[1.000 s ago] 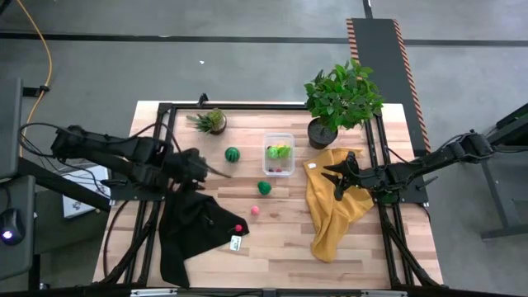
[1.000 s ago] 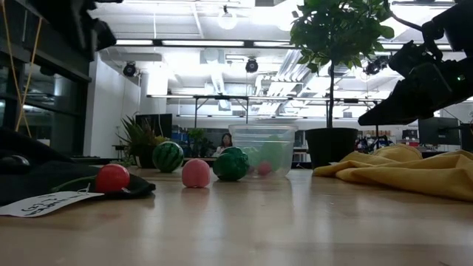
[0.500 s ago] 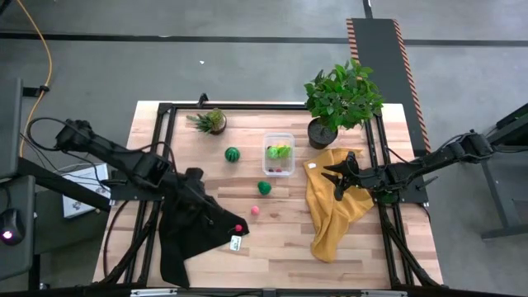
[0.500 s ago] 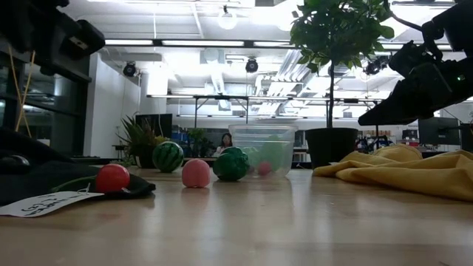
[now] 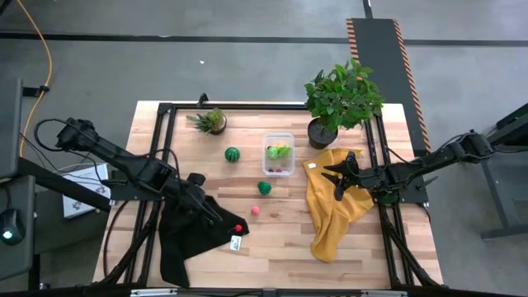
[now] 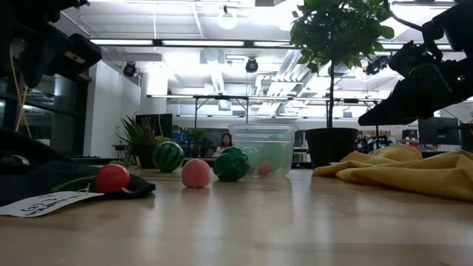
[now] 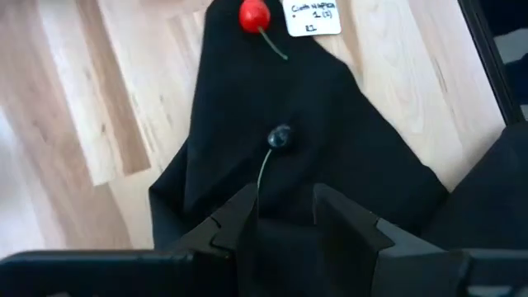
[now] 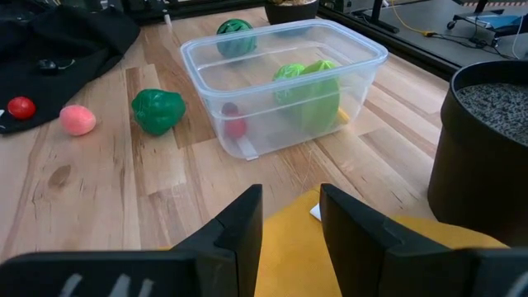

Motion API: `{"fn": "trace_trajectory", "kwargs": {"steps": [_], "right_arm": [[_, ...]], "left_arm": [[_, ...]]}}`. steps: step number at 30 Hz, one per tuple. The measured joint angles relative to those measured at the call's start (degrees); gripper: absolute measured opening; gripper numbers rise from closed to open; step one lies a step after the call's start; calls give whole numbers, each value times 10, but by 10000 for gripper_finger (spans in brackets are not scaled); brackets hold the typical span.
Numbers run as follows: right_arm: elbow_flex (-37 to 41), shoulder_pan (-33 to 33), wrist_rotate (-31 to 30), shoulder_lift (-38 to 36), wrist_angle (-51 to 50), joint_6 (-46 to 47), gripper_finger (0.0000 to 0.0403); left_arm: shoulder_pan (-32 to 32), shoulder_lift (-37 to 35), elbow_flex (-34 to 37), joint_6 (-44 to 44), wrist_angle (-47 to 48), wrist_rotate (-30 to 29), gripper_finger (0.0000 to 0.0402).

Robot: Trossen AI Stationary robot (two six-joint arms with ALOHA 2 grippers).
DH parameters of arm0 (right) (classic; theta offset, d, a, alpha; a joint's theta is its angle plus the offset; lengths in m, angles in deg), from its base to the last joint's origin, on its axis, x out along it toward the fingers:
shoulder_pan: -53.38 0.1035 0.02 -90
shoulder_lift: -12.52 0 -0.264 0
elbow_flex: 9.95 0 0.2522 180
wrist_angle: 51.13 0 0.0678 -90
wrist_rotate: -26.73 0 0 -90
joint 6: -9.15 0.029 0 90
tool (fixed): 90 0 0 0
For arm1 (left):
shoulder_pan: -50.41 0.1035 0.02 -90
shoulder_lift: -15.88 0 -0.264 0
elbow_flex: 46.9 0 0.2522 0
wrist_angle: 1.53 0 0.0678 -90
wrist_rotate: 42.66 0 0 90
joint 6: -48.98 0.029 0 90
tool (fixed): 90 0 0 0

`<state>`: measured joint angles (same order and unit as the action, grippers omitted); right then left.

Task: Pick and placing Produce into tupperware
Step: Put the black cherry into the transparent bin

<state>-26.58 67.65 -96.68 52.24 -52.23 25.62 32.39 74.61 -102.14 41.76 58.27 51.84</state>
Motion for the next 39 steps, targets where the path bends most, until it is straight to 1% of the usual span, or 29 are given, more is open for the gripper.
{"fn": "trace_trajectory", "kwargs": {"steps": [10,12,19,22,25,35,39], "right_arm": [[0,0,0,0,-1,0,114],[0,0,0,0,-4,0,114],[0,0,0,0,-6,0,114],[0,0,0,0,-9,0,114],[0,0,0,0,-11,0,114],[0,0,0,0,-13,0,114],[0,0,0,0,-13,0,114]], "left_arm": [[0,73,1,59,-34,17,108],[0,88,1,63,-42,18,117],[0,127,1,69,-82,20,164],[0,140,1,71,-93,19,174],[0,151,1,80,-104,20,172],[0,177,0,101,-113,24,145],[0,192,0,101,-124,26,144]]}}
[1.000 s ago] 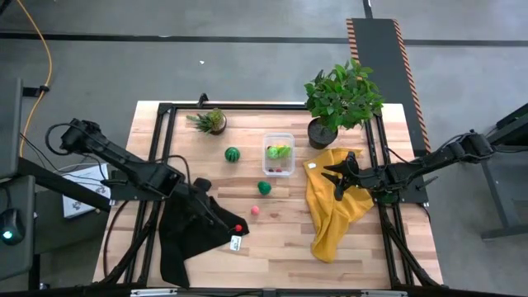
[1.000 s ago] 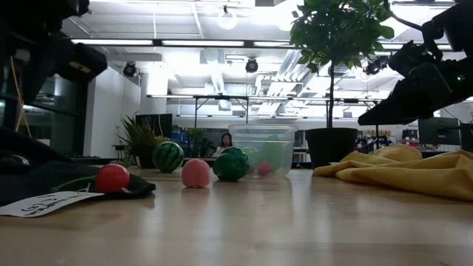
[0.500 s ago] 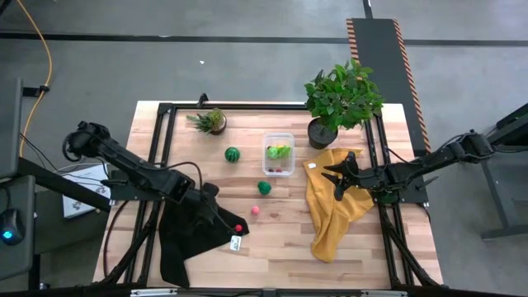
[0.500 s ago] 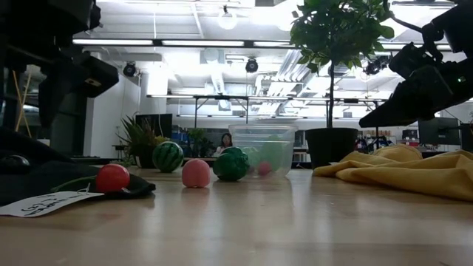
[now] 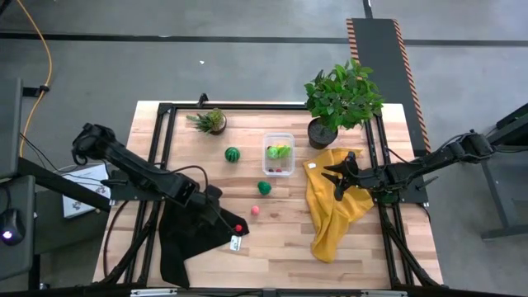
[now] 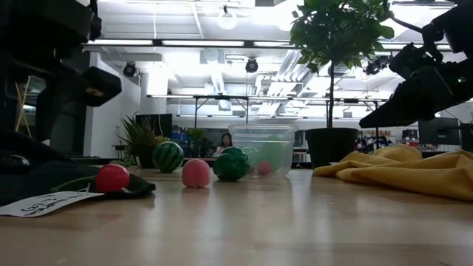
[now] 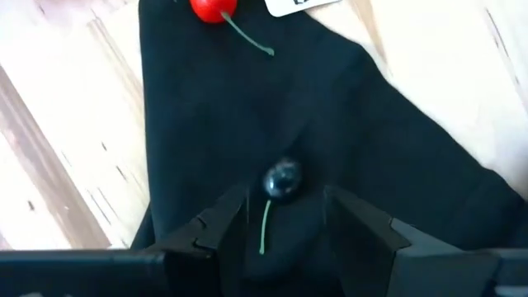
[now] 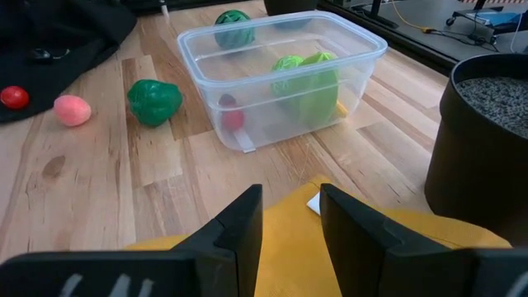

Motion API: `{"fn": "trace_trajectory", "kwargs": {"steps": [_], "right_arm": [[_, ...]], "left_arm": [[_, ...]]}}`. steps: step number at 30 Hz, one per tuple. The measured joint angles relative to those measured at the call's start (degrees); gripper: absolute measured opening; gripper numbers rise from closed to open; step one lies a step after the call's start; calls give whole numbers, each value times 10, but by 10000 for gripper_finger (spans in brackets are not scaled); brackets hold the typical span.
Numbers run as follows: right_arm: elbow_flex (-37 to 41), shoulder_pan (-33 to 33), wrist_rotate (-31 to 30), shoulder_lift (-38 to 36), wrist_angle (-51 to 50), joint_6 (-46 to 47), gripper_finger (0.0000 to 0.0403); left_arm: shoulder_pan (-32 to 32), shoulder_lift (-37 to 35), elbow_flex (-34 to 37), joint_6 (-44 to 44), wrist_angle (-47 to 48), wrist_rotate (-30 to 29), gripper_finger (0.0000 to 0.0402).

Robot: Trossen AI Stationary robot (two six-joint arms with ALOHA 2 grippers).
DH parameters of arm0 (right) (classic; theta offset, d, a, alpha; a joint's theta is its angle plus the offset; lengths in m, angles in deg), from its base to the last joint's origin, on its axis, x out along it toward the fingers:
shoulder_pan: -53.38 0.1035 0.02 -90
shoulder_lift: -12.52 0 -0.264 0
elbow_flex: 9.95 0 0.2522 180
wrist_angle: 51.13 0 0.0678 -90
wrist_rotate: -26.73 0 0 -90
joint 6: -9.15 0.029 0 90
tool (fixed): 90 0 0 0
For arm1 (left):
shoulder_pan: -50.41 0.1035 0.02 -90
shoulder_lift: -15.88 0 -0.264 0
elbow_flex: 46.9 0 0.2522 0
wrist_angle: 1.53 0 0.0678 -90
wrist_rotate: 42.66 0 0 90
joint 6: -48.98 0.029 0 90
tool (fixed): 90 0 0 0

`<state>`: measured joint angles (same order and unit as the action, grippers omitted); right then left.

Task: Pick and placing Produce into tupperware
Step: Put the black cherry into the transparent bin

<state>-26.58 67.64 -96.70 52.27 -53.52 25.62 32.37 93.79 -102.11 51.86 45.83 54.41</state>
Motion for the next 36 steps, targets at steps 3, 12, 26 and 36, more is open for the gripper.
{"fn": "trace_trajectory", "kwargs": {"steps": [3,12,26,36], "right_arm": [[0,0,0,0,0,0,114],[0,0,0,0,-1,0,114],[0,0,0,0,-4,0,114],[0,0,0,0,-4,0,114]], "left_arm": [[0,11,0,-1,-7,0,149],[0,37,0,4,-6,3,172],[0,57,0,3,-8,7,177],[0,57,0,3,-14,11,166]]}}
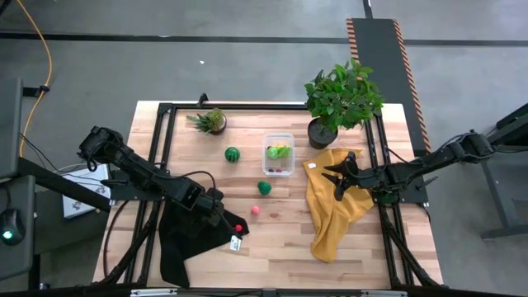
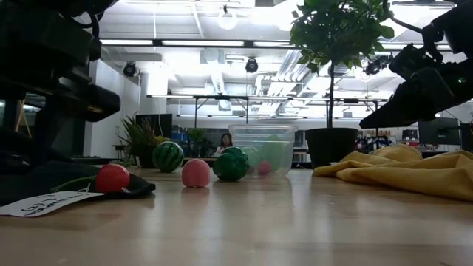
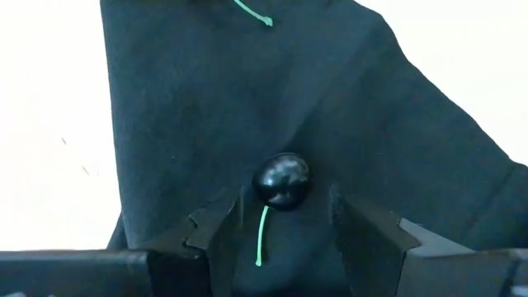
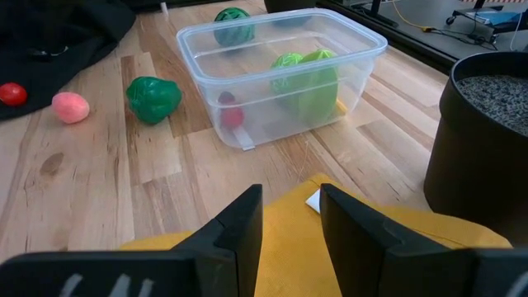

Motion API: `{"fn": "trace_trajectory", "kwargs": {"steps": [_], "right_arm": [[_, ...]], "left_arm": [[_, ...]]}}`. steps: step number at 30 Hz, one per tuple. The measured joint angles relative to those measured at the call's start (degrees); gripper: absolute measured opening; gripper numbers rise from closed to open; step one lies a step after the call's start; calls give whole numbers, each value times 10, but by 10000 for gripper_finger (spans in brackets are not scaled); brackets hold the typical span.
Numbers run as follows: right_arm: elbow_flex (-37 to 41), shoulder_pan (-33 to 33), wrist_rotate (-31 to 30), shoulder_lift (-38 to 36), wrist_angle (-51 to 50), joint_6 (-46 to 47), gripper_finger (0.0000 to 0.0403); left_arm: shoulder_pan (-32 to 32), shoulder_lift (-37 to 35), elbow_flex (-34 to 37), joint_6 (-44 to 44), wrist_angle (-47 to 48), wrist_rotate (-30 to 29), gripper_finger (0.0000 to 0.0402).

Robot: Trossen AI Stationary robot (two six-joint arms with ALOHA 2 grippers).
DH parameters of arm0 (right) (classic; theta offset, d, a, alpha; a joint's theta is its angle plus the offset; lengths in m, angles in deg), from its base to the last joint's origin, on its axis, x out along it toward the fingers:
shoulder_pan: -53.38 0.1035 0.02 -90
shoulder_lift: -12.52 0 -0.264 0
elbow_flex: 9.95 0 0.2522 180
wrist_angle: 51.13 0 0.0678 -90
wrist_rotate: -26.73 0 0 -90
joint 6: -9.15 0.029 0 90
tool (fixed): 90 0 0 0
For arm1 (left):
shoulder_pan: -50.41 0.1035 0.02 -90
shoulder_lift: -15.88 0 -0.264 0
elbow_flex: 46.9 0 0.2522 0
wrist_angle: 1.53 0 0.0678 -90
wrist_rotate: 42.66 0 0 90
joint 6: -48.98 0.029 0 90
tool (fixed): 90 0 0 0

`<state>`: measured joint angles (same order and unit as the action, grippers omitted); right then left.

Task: Pick and placing Produce into tupperware
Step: Put the black cherry into the transparent bin

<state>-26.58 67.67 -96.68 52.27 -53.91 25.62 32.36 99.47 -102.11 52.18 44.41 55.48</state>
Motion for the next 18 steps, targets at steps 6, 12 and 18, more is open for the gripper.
{"fn": "trace_trajectory", "kwargs": {"steps": [6,12,18], "right_arm": [[0,0,0,0,0,0,114],[0,0,0,0,0,0,114],[0,0,0,0,0,0,114]], "left_arm": [[0,0,0,0,-13,0,166],[0,0,1,1,-19,0,166],[0,-1,17,-8,-27,1,166]]}}
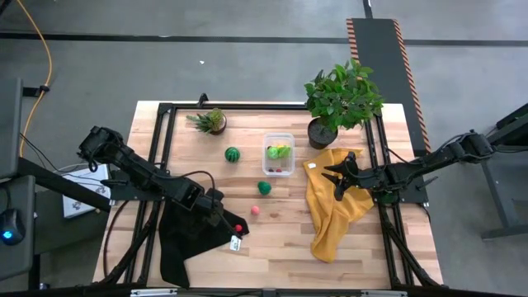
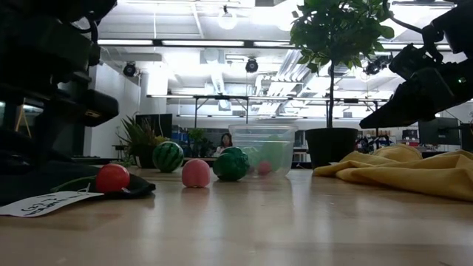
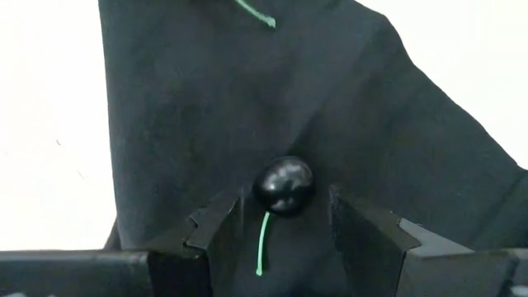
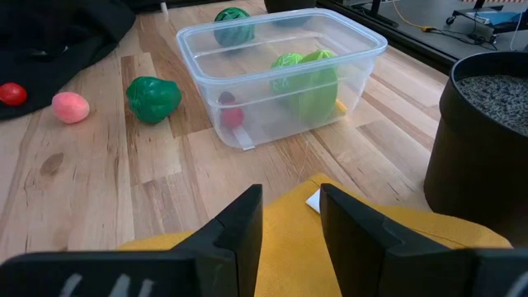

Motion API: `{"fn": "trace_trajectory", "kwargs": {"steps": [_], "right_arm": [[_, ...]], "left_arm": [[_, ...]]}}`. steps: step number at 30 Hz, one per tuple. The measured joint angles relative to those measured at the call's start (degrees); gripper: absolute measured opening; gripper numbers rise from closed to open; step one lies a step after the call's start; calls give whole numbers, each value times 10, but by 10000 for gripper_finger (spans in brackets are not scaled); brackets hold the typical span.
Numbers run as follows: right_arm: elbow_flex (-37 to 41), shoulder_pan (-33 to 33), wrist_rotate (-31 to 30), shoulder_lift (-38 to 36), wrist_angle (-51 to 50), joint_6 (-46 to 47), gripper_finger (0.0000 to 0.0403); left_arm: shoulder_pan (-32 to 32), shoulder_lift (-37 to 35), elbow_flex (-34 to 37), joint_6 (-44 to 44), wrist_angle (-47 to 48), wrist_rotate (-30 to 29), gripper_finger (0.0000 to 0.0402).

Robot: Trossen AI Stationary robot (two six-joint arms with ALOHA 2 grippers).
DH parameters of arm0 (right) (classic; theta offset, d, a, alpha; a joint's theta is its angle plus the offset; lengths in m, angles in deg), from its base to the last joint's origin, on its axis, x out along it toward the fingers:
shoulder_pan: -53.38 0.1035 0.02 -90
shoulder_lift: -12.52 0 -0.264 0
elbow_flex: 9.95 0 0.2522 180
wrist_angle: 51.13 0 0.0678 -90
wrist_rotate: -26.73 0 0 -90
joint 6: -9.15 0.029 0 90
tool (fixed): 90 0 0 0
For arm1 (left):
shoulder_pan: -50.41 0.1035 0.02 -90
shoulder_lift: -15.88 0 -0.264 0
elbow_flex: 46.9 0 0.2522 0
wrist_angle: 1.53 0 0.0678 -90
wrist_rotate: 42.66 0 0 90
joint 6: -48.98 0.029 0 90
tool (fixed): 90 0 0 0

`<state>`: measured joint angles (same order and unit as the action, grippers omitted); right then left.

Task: Pick and placing Produce into tupperware
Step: Put the black cherry into the transparent bin

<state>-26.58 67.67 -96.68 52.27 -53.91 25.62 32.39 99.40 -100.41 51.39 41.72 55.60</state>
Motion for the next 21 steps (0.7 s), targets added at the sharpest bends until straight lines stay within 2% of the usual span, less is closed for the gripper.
{"fn": "trace_trajectory", "kwargs": {"steps": [21], "right_arm": [[0,0,0,0,0,0,114]], "left_arm": [[0,0,1,-1,-11,1,166]]}}
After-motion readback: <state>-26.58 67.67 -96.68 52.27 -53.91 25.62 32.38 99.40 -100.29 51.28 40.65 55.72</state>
